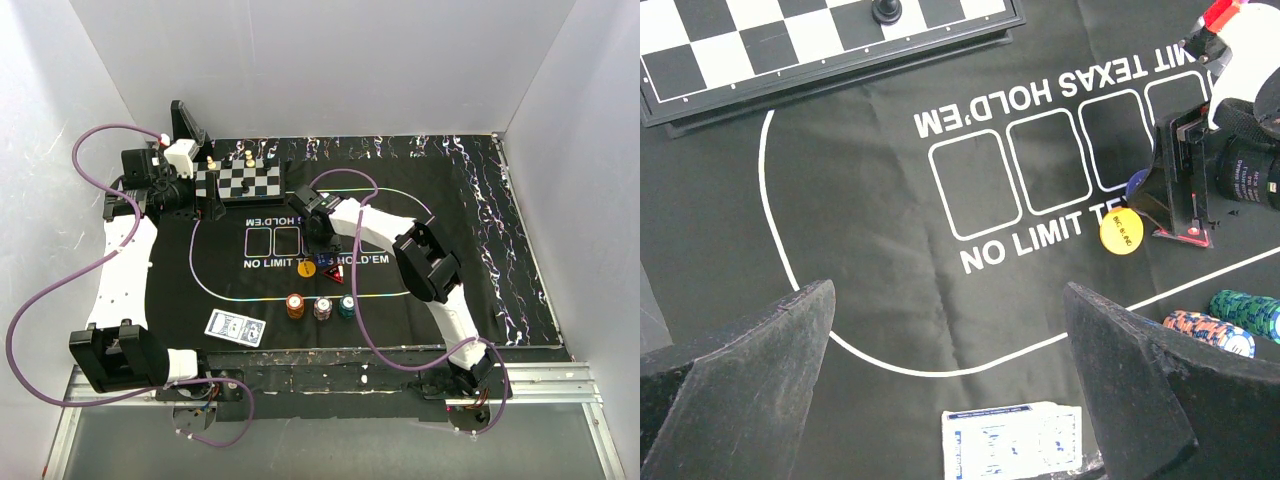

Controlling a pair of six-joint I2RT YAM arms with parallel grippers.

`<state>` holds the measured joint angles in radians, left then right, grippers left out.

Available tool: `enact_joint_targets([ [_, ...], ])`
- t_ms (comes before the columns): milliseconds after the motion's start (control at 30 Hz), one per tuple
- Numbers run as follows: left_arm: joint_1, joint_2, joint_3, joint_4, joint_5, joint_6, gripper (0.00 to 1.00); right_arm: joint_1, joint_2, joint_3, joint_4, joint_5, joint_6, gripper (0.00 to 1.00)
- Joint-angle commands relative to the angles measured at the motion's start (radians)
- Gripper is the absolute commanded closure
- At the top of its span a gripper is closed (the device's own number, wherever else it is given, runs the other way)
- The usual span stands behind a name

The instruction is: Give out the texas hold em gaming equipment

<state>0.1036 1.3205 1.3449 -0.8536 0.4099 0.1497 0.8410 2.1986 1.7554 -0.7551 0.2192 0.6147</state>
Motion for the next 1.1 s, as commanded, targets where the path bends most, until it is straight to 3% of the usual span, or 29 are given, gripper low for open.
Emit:
enact_joint_targets([
  [0, 0.007, -0.024, 0.008, 0.005, -0.005, -0.009, 0.02, 0.000, 0.039, 0.052, -0.036, 0.025, 0.025, 0.53],
  [300, 0.011, -0.030, 0.013, -0.004, -0.013, -0.012, 0.02, 0.007, 0.134, 0.243, -0.038, -0.053, 0.060, 0.67],
  [533, 0.033, -0.024, 0.023, -0.016, -0.023, 0.010, 0.02, 0.020, 0.226, 0.367, 0.000, -0.210, 0.097, 0.71],
  [967, 0.110, -0.006, 0.048, -0.028, -0.008, 0.033, 0.02, 0.089, 0.329, 0.478, 0.200, -0.533, 0.187, 0.72],
  [1067, 0.120, 0.000, 0.053, -0.030, 0.001, 0.031, 0.02, 0.102, 0.361, 0.550, 0.211, -0.584, 0.178, 0.68],
])
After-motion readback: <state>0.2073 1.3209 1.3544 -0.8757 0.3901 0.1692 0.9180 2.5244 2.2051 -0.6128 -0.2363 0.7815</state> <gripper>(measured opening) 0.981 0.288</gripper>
